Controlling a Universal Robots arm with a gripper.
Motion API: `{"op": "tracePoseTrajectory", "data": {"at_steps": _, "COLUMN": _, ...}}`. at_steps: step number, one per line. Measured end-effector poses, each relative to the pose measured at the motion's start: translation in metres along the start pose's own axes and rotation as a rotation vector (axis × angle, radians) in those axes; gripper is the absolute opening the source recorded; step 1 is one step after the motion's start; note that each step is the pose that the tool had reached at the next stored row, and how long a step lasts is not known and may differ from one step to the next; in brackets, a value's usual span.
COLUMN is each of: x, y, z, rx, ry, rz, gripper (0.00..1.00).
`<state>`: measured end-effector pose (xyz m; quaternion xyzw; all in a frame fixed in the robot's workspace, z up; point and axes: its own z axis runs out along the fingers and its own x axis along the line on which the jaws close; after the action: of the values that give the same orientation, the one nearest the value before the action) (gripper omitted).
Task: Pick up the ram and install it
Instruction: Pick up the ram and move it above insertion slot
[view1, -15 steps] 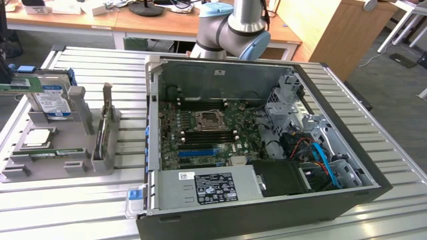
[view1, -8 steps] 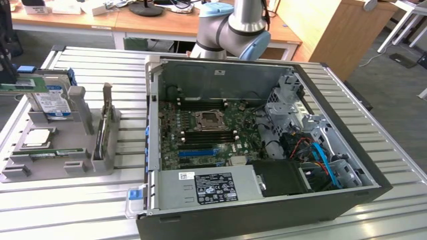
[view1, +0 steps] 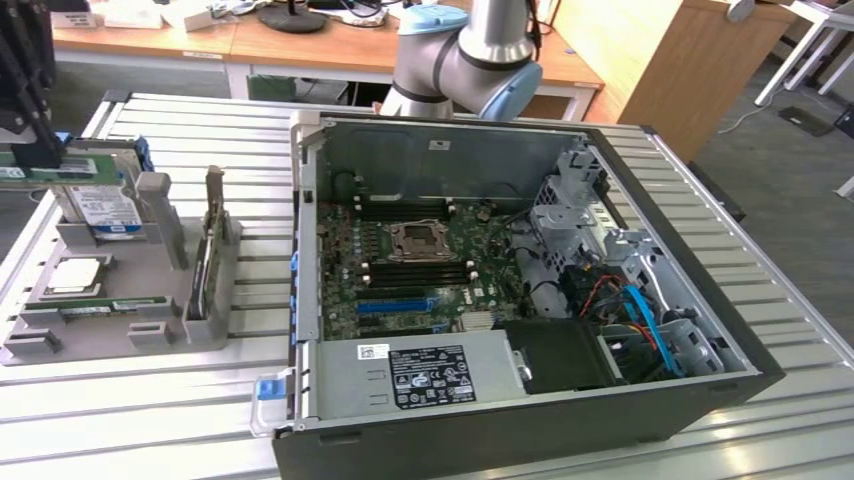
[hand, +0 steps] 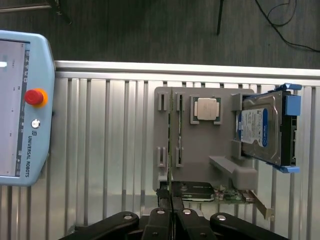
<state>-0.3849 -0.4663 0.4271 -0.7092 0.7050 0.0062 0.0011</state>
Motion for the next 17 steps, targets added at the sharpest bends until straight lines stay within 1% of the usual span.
{"op": "tracePoseTrajectory", "data": {"at_steps": 7, "x": 0.0, "y": -0.0233, "z": -0.0001, "rx": 0.0, "ry": 0.0, "rz": 0.0, "gripper": 0.12}}
{"op": "tracePoseTrajectory", "data": {"at_steps": 13, "x": 0.0, "y": -0.0484, "z": -0.0004, "rx": -0.0002, "ry": 0.0, "rz": 0.0, "gripper": 0.12}}
{"op": "tracePoseTrajectory", "data": {"at_steps": 17, "x": 0.0, "y": -0.063, "z": -0.0004, "rx": 0.0, "ry": -0.0001, "rz": 0.0, "gripper": 0.12}}
